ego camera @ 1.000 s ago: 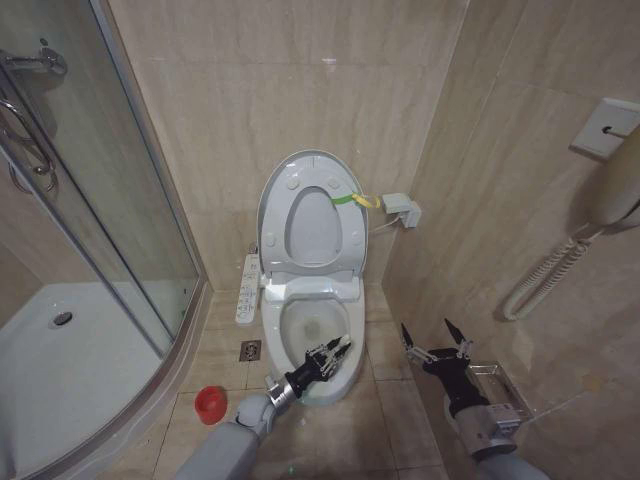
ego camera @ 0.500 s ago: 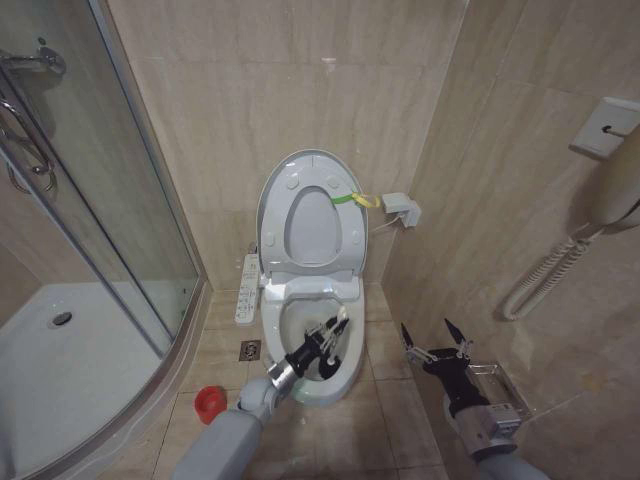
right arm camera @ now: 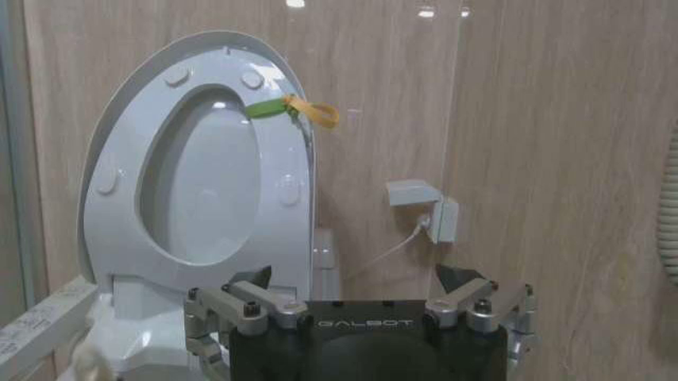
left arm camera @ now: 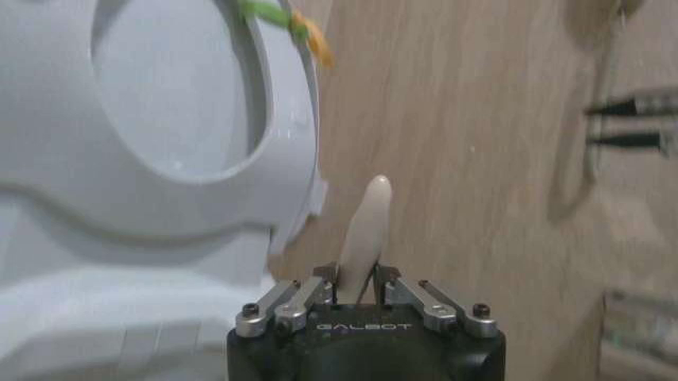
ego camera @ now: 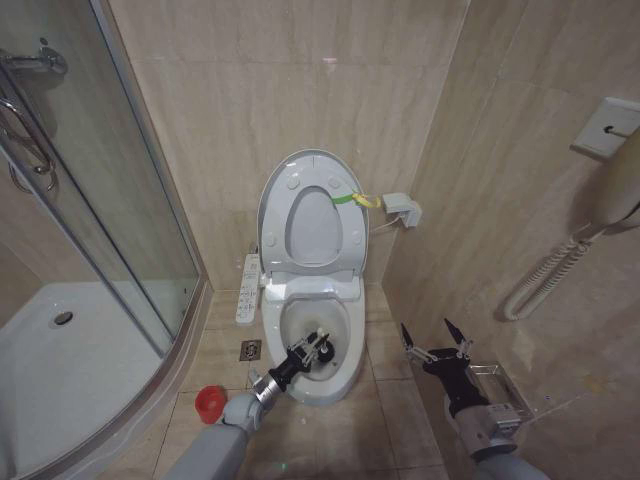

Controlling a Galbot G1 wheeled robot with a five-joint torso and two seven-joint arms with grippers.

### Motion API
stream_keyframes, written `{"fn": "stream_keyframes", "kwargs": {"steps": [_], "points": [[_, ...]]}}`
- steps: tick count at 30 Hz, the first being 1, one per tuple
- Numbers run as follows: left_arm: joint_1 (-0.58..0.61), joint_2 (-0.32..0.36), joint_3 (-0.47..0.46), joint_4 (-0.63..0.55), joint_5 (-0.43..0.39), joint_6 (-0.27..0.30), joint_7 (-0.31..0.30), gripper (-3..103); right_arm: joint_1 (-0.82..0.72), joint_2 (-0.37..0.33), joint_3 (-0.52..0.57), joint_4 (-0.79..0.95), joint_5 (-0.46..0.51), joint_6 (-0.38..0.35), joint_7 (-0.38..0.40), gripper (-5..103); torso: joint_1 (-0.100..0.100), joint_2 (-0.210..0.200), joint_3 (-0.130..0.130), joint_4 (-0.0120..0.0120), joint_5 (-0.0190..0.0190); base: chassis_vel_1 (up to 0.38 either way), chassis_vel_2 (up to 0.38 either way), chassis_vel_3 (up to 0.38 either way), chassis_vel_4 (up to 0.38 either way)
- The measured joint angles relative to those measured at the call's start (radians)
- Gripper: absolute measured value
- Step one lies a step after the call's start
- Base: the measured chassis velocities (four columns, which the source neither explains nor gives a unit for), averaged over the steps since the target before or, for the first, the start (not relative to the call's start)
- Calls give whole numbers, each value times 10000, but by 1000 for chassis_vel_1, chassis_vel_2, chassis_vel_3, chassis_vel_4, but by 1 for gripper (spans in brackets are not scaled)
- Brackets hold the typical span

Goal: Open the toilet lid, clean the toilet bowl with a toilet brush, close the toilet lid, and flush.

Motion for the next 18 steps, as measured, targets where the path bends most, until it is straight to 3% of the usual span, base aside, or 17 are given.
{"fn": "stream_keyframes", "kwargs": {"steps": [4, 8, 18], "points": [[71, -10, -44, -917, -506, 328, -393, 20, 0, 0, 0, 0, 0, 0, -1, 100, 0, 0, 0, -3, 0, 0, 0, 0, 0], [96, -83, -13, -1063, -660, 448, -534, 20, 0, -1, 0, 0, 0, 0, 0, 100, 0, 0, 0, -2, 0, 0, 0, 0, 0], [142, -414, -105, 675, -471, 163, -75, 20, -1, 0, 0, 0, 0, 0, -2, 100, -1, 0, -3, 0, 2, 0, 0, 0, 0]]}}
